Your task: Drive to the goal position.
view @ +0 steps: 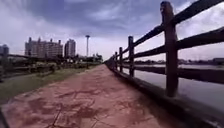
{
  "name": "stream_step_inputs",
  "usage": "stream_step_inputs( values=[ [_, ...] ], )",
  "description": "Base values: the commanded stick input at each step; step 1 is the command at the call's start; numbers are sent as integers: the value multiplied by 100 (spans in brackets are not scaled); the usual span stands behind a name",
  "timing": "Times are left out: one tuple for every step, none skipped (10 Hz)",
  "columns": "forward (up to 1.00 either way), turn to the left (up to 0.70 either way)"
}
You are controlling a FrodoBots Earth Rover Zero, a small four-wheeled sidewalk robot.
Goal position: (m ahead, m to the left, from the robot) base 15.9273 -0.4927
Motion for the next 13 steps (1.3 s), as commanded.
stream_step_inputs(
  values=[
    [95, 0],
    [95, 0],
    [97, 0],
    [99, 0],
    [100, 0],
    [100, 0],
    [100, 0],
    [100, 0],
    [100, 0],
    [100, 0],
    [100, 0],
    [100, 0],
    [100, 0]
  ],
)
